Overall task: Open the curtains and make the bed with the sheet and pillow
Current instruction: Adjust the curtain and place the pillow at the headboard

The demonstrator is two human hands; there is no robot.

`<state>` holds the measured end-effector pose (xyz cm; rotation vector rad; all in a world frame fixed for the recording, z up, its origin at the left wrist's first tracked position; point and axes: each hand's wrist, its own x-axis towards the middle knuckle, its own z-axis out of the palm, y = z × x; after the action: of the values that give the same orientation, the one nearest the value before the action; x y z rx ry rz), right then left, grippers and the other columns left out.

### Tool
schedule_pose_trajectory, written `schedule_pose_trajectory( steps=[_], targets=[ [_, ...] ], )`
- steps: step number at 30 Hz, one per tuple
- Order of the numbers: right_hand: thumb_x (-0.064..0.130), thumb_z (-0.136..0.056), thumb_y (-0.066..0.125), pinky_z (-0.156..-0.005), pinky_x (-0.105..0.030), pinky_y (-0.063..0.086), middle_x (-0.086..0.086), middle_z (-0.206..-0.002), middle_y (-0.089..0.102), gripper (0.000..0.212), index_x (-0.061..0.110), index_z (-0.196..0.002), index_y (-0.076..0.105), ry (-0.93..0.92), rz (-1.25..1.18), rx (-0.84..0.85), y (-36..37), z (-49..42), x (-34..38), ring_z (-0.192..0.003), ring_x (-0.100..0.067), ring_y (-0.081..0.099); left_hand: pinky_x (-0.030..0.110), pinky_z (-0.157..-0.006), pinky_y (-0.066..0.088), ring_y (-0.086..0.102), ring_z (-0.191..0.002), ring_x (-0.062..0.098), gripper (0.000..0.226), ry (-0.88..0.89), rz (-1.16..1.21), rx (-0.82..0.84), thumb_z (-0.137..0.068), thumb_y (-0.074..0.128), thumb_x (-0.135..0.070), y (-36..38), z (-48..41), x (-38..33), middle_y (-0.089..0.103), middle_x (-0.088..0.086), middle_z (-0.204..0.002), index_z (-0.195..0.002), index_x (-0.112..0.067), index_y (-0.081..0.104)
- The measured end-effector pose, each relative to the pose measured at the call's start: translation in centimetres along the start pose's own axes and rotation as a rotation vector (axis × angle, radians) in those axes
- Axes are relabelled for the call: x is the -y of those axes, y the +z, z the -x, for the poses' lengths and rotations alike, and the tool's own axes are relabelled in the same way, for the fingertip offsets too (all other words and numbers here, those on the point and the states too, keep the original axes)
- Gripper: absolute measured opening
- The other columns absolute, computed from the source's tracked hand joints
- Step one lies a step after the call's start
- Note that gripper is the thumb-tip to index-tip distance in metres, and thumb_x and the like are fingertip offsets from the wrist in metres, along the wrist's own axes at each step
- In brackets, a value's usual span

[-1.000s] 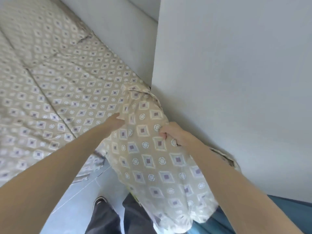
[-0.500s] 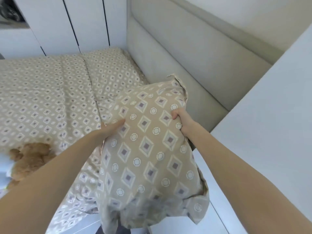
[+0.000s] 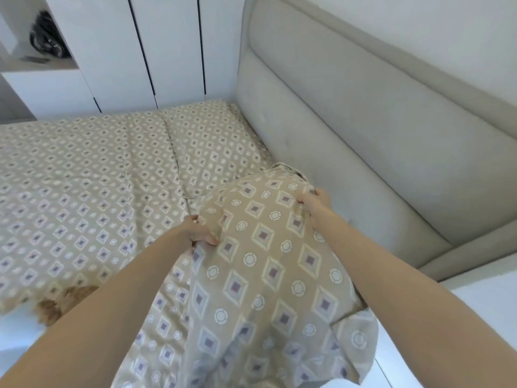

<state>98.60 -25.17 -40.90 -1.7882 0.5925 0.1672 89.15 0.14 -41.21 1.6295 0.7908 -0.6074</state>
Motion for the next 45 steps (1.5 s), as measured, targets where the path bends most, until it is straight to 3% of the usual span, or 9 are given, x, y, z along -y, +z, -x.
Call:
schedule_pose_trajectory(
  steps=[4, 14, 22, 25, 28, 31, 34, 38, 45],
  targets=[
    [0.005, -0.092, 0.049, -0.065, -0.019, 0.044, 0.000, -0.119, 0.055, 0.047, 0.027, -0.133, 0.050, -0.034, -0.063, -0.097, 1.3, -4.2, 0.5, -0.082, -0.017, 0.059, 0.040, -0.077, 0.047, 0.052, -0.107, 0.031, 0.095, 0.079, 0.127, -0.053, -0.078, 0.066, 0.015, -0.5, -3.8, -1.5, 0.036, 0.015, -0.146, -0.147, -0.032, 0.020],
    [0.008, -0.096, 0.042, -0.090, -0.027, 0.041, -0.005, -0.146, 0.044, 0.047, 0.016, -0.143, 0.043, 0.014, 0.447, 0.118, 5.0, -15.1, -2.6, -0.125, -0.026, 0.049, 0.051, -0.097, 0.039, 0.037, -0.131, 0.036, 0.083, -0.114, -0.093, -0.110, -0.090, 0.057, -0.006, 2.2, -13.8, -2.8, 0.020, 0.014, -0.156, -0.152, -0.028, 0.007],
    [0.014, -0.095, 0.046, -0.061, -0.024, 0.040, -0.001, -0.079, 0.051, 0.010, 0.008, -0.093, 0.053, 0.254, 0.661, 0.344, 7.1, -20.3, -9.6, -0.071, -0.016, 0.051, 0.034, -0.076, 0.035, 0.036, -0.130, 0.034, 0.076, -0.251, -0.069, -0.162, -0.092, 0.052, -0.012, 7.0, -21.9, -0.7, 0.022, 0.012, -0.153, -0.152, -0.030, 0.008],
    [0.019, -0.092, 0.053, -0.075, -0.030, 0.043, -0.008, -0.118, 0.058, 0.049, 0.004, -0.138, 0.042, 0.410, 0.669, 0.377, 7.2, -21.2, -13.6, -0.104, -0.026, 0.058, 0.038, -0.076, 0.041, 0.039, -0.127, 0.035, 0.082, -0.339, -0.049, -0.168, -0.093, 0.055, -0.014, 8.3, -24.3, 1.5, 0.024, 0.011, -0.154, -0.153, -0.026, 0.000],
    [0.018, -0.089, 0.062, -0.097, -0.033, 0.039, -0.010, -0.147, 0.039, 0.071, 0.007, -0.149, 0.026, 0.459, 0.629, 0.420, 7.5, -21.6, -17.1, -0.131, -0.029, 0.042, 0.032, -0.053, 0.031, 0.045, -0.077, 0.028, 0.088, -0.387, 0.029, -0.211, -0.092, 0.059, -0.019, 9.3, -26.1, 3.7, 0.028, 0.016, -0.151, -0.152, -0.020, -0.006],
    [0.022, -0.086, 0.070, -0.098, -0.032, 0.038, -0.008, -0.148, 0.036, 0.082, 0.006, -0.149, 0.020, 0.498, 0.583, 0.432, 7.5, -21.9, -20.5, -0.135, -0.029, 0.039, 0.039, -0.083, 0.042, 0.051, -0.101, 0.031, 0.102, -0.383, 0.037, -0.235, -0.086, 0.068, -0.026, 10.2, -28.6, 6.4, 0.035, 0.018, -0.147, -0.152, -0.014, -0.009],
    [0.039, -0.081, 0.073, -0.106, -0.037, 0.037, -0.009, -0.150, 0.035, 0.090, 0.008, -0.149, 0.022, 0.532, 0.546, 0.411, 7.3, -21.9, -23.6, -0.135, -0.030, 0.039, 0.048, -0.108, 0.031, 0.033, -0.136, 0.035, 0.104, -0.405, 0.072, -0.217, -0.081, 0.073, -0.036, 11.1, -29.4, 9.0, 0.030, 0.013, -0.151, -0.152, -0.011, 0.002],
    [0.044, -0.077, 0.074, -0.105, -0.039, 0.042, -0.009, -0.141, 0.049, 0.083, 0.009, -0.143, 0.037, 0.459, 0.512, 0.379, 7.3, -21.8, -25.2, -0.126, -0.030, 0.050, 0.043, -0.101, 0.046, 0.053, -0.120, 0.031, 0.107, -0.362, 0.110, -0.227, -0.056, 0.082, -0.049, 11.4, -30.2, 11.6, 0.053, 0.009, -0.134, -0.145, -0.012, 0.034],
    [0.035, -0.092, 0.054, -0.085, -0.034, 0.043, -0.004, -0.106, 0.059, 0.038, 0.010, -0.119, 0.054, 0.137, 0.614, 0.245, 4.5, -19.8, -18.5, -0.107, -0.029, 0.057, 0.028, -0.086, 0.044, 0.057, -0.113, 0.029, 0.046, -0.329, 0.054, -0.230, -0.083, 0.070, -0.008, 11.8, -25.7, 6.7, 0.060, 0.014, -0.121, -0.124, 0.002, 0.054]
  ],
)
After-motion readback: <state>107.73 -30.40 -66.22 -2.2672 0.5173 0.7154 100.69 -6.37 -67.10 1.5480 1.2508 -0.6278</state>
